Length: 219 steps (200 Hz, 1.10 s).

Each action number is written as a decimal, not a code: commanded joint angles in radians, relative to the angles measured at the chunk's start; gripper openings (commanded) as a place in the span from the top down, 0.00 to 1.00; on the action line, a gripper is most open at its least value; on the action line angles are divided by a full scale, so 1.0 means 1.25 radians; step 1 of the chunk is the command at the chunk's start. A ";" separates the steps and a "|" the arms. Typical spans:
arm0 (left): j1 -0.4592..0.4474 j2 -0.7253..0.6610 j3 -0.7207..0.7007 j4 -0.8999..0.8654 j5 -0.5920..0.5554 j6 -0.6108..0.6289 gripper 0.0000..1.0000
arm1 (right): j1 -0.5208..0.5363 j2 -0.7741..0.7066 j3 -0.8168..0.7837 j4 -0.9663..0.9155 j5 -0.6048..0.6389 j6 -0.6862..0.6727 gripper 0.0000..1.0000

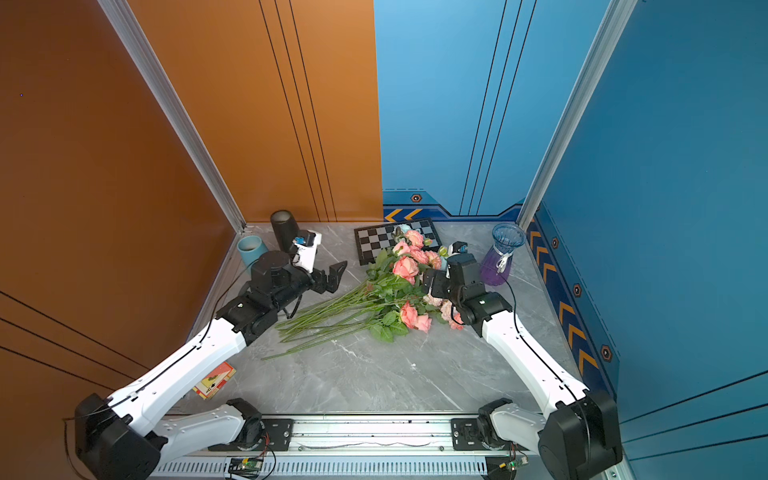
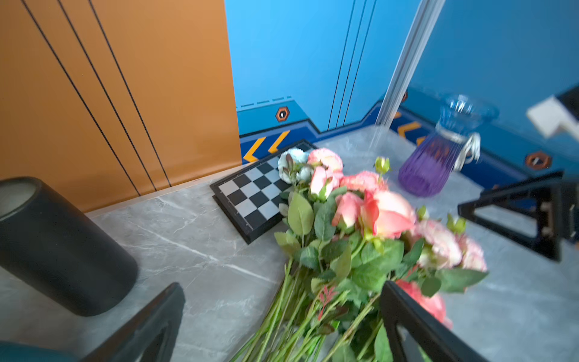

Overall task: Place the pink flowers into the vase
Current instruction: Pick up the flower at the center of the board.

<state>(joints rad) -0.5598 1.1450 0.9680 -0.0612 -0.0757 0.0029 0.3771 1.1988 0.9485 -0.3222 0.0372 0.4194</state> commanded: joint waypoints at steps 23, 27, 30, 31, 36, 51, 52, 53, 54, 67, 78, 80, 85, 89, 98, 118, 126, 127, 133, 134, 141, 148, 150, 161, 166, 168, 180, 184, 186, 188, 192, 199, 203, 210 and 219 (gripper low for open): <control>-0.030 -0.003 -0.016 -0.169 -0.091 0.248 0.01 | 0.079 0.031 0.043 -0.073 0.005 0.005 0.00; -0.030 -0.003 -0.016 -0.176 -0.088 0.255 0.01 | 0.083 0.032 0.042 -0.072 0.006 0.008 0.00; -0.028 -0.003 -0.015 -0.180 -0.086 0.258 0.00 | 0.084 0.033 0.042 -0.072 0.005 0.010 0.00; -0.028 -0.002 -0.015 -0.182 -0.084 0.259 0.00 | 0.085 0.034 0.042 -0.072 0.004 0.011 0.00; -0.028 -0.002 -0.015 -0.193 -0.073 0.264 0.00 | 0.087 0.036 0.040 -0.071 -0.001 0.015 0.00; -0.041 -0.010 -0.020 -0.212 -0.065 0.252 0.12 | 0.089 0.045 0.040 -0.071 -0.010 0.025 0.00; -0.042 -0.011 -0.020 -0.212 -0.067 0.250 0.12 | 0.089 0.045 0.040 -0.070 -0.010 0.026 0.00; -0.043 -0.012 -0.022 -0.212 -0.069 0.247 0.12 | 0.090 0.045 0.039 -0.070 -0.011 0.026 0.00; -0.044 -0.014 -0.023 -0.212 -0.070 0.245 0.12 | 0.090 0.046 0.039 -0.070 -0.011 0.026 0.00; -0.063 -0.023 -0.022 -0.238 -0.079 0.202 0.05 | 0.091 0.050 0.038 -0.071 -0.013 0.028 0.00; -0.078 -0.015 -0.003 -0.293 -0.059 0.162 0.01 | 0.089 0.051 0.035 -0.073 -0.008 0.026 0.00; -0.081 -0.012 0.001 -0.303 -0.053 0.155 0.01 | 0.089 0.052 0.034 -0.073 -0.007 0.025 0.00; -0.089 -0.007 0.006 -0.320 -0.039 0.132 0.01 | 0.086 0.052 0.034 -0.072 -0.005 0.025 0.00; -0.097 -0.002 0.007 -0.329 -0.023 0.116 0.01 | 0.082 0.054 0.033 -0.073 -0.006 0.026 0.00; -0.123 0.006 -0.001 -0.335 0.001 0.084 0.07 | 0.074 0.059 0.033 -0.073 -0.013 0.026 0.00; -0.203 0.031 -0.024 -0.322 -0.055 0.045 0.01 | 0.050 0.070 0.038 -0.074 -0.045 0.039 0.00; -0.225 0.048 -0.032 -0.315 -0.089 0.041 0.00 | 0.040 0.073 0.041 -0.074 -0.059 0.046 0.00; -0.226 0.050 -0.033 -0.314 -0.093 0.042 0.00 | 0.039 0.074 0.041 -0.075 -0.061 0.047 0.00; -0.240 0.067 -0.034 -0.310 -0.115 0.042 0.01 | 0.032 0.075 0.042 -0.074 -0.068 0.052 0.00; -0.241 0.069 -0.034 -0.309 -0.118 0.043 0.01 | 0.032 0.075 0.042 -0.075 -0.069 0.052 0.00; -0.253 0.091 -0.031 -0.304 -0.145 0.041 0.01 | 0.025 0.077 0.044 -0.075 -0.077 0.056 0.00; -0.264 0.111 -0.028 -0.300 -0.159 0.041 0.01 | 0.019 0.075 0.045 -0.075 -0.084 0.057 0.00; -0.268 0.117 -0.027 -0.298 -0.161 0.043 0.01 | 0.018 0.075 0.045 -0.075 -0.086 0.058 0.00; -0.277 0.144 -0.035 -0.270 -0.179 0.051 0.01 | 0.013 0.070 0.045 -0.077 -0.092 0.057 0.00; -0.279 0.152 -0.041 -0.253 -0.192 0.055 0.01 | 0.010 0.067 0.045 -0.078 -0.094 0.057 0.00; -0.280 0.155 -0.044 -0.248 -0.197 0.056 0.02 | 0.009 0.066 0.044 -0.079 -0.095 0.057 0.00; -0.274 0.168 -0.060 -0.203 -0.224 0.067 0.01 | 0.002 0.058 0.043 -0.083 -0.101 0.054 0.00; -0.272 0.172 -0.065 -0.186 -0.227 0.075 0.02 | 0.000 0.054 0.041 -0.084 -0.102 0.053 0.00; -0.270 0.172 -0.069 -0.177 -0.229 0.079 0.01 | -0.002 0.052 0.042 -0.085 -0.103 0.052 0.00; -0.269 0.174 -0.074 -0.166 -0.232 0.084 0.01 | -0.003 0.049 0.041 -0.086 -0.103 0.051 0.00; -0.268 0.179 -0.081 -0.145 -0.240 0.089 0.01 | -0.006 0.045 0.039 -0.086 -0.105 0.051 0.00; -0.261 0.189 -0.091 -0.111 -0.245 0.099 0.01 | -0.012 0.037 0.034 -0.086 -0.109 0.050 0.00; -0.259 0.197 -0.093 -0.087 -0.240 0.105 0.01 | -0.015 0.034 0.031 -0.086 -0.112 0.050 0.00; -0.256 0.213 -0.092 -0.063 -0.241 0.115 0.01 | -0.021 0.028 0.029 -0.087 -0.118 0.049 0.00; -0.257 0.236 -0.088 -0.043 -0.252 0.131 0.00 | -0.033 0.023 0.025 -0.086 -0.129 0.046 0.00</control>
<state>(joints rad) -0.8902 1.3911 0.8631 -0.2665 -0.3264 0.1116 0.3653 1.2694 0.9787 -0.4034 -0.0834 0.4725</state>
